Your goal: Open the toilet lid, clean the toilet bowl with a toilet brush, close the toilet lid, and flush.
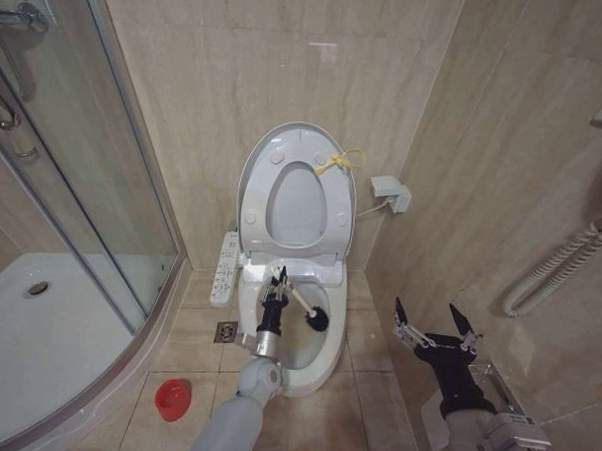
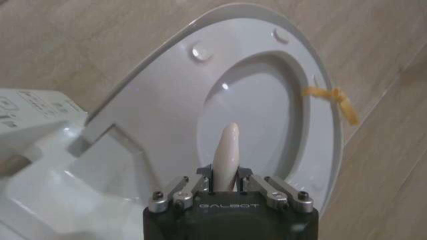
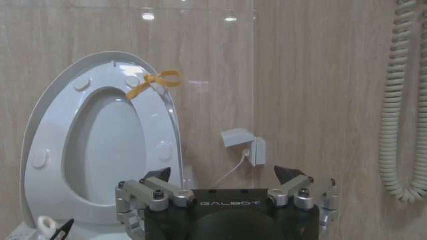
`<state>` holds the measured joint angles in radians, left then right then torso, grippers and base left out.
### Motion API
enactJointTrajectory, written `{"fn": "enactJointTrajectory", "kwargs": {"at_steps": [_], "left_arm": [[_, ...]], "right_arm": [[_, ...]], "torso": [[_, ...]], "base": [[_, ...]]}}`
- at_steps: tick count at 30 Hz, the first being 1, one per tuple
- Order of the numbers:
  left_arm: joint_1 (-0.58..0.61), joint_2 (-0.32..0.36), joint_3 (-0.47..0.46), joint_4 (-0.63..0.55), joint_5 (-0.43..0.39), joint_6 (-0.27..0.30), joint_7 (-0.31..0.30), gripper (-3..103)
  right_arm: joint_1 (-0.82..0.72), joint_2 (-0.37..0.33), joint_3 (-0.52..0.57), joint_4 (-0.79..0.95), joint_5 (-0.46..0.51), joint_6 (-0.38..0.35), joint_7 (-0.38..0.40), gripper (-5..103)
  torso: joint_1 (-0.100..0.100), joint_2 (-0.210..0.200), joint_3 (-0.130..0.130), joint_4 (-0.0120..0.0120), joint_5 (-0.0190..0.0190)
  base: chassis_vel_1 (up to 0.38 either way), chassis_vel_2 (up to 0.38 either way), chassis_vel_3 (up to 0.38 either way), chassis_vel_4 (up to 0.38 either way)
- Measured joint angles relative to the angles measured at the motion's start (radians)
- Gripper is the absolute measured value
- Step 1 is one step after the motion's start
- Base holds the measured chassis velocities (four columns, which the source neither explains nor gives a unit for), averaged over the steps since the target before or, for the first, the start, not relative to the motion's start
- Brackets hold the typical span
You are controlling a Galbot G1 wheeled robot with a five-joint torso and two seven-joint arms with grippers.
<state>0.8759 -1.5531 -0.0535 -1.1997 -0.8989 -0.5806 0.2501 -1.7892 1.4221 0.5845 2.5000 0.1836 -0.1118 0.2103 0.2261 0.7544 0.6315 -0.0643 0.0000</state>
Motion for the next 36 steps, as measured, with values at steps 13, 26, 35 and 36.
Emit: {"fn": "enactJointTrajectory", "kwargs": {"at_steps": [13, 26, 35, 36], "left_arm": [[0.018, 0.004, -0.031, 0.091, 0.125, -0.046, 0.046, 22], [0.057, 0.007, -0.031, 0.105, 0.101, -0.031, 0.089, 23], [0.035, 0.014, -0.015, -0.026, 0.027, -0.012, 0.026, 23], [0.035, 0.018, -0.005, -0.054, 0.004, 0.0, 0.015, 23]], "right_arm": [[0.0, 0.0, 0.0, 0.0, 0.0, 0.0, 0.0, 100], [0.0, 0.0, 0.0, 0.0, 0.0, 0.0, 0.0, 100], [0.0, 0.0, 0.0, 0.0, 0.0, 0.0, 0.0, 100], [0.0, 0.0, 0.0, 0.0, 0.0, 0.0, 0.0, 100]], "torso": [[0.0, 0.0, 0.0, 0.0, 0.0], [0.0, 0.0, 0.0, 0.0005, 0.0002], [0.0, 0.0, 0.0, -0.0003, -0.0002], [0.0, 0.0, 0.0, -0.0004, -0.0002]], "base": [[0.0, 0.0, 0.0, 0.0], [0.0, 0.0, 0.0, 0.0], [0.0, 0.0, 0.0, 0.0], [0.0, 0.0, 0.0, 0.0]]}}
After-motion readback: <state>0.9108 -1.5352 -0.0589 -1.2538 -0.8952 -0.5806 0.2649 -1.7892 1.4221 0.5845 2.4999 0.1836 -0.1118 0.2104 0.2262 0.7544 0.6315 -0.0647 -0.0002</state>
